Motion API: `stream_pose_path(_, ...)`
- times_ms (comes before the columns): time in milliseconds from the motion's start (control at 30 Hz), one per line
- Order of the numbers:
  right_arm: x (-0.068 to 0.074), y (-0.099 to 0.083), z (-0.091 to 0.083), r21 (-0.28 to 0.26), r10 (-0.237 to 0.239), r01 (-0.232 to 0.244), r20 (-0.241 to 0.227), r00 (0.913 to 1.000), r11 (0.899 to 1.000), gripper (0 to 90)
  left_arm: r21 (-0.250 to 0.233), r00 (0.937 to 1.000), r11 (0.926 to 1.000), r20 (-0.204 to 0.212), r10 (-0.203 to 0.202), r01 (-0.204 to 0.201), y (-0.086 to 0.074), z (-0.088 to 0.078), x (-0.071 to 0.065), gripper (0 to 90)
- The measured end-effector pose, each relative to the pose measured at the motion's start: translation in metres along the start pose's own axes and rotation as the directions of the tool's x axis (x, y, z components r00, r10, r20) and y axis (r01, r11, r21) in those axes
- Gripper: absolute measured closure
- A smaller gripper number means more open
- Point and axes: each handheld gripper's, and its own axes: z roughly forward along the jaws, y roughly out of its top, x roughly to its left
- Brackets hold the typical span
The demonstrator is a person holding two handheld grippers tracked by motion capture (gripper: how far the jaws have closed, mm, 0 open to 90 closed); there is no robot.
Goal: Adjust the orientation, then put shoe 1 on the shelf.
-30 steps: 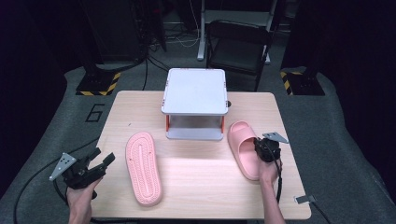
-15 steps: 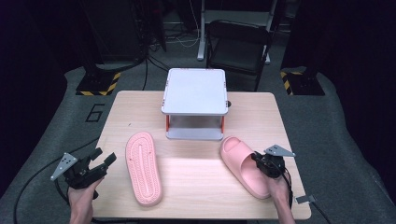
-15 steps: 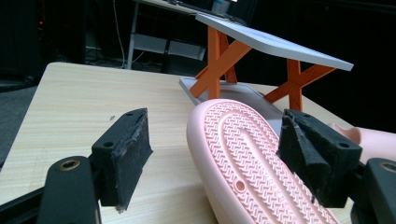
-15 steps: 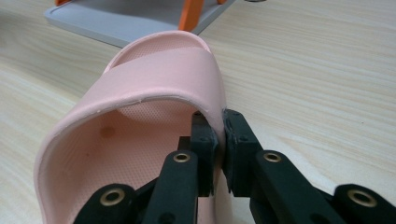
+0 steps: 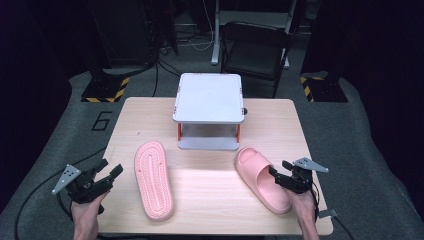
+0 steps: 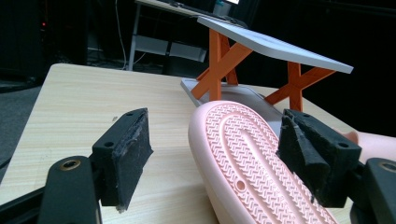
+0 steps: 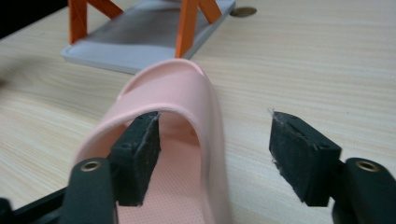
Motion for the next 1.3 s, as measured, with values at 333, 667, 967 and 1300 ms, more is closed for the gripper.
stream_pose_path(333, 0.000, 0.001, -0.010, -0.018, -0.061, 0.061, 0.001, 0.9981, 0.998, 29.9, 0.007, 1.0000, 1.0000, 0.003, -0.001, 0.001, 0.000, 0.000, 0.000, 25.0)
stream_pose_path(667, 0.001, 0.000, 0.002, 0.099, -0.100, 0.098, 0.014, 0.9949, 0.990, 41.8, 0.003, 1.0000, 1.0000, -0.002, -0.003, 0.003, 0.000, -0.001, 0.000, 25.0)
stream_pose_path(967, -0.004, -0.004, 0.025, 0.200, -0.140, 0.143, -0.031, 0.9897, 0.969, 60.9, 0.014, 1.0000, 0.9999, -0.006, -0.004, 0.004, -0.001, -0.001, 0.000, 25.0)
stream_pose_path(1300, 0.008, 0.005, 0.024, 0.176, -0.163, 0.174, -0.074, 0.9838, 0.969, 82.7, 0.009, 1.0000, 0.9999, -0.003, -0.006, 0.006, -0.002, 0.000, 0.000, 25.0)
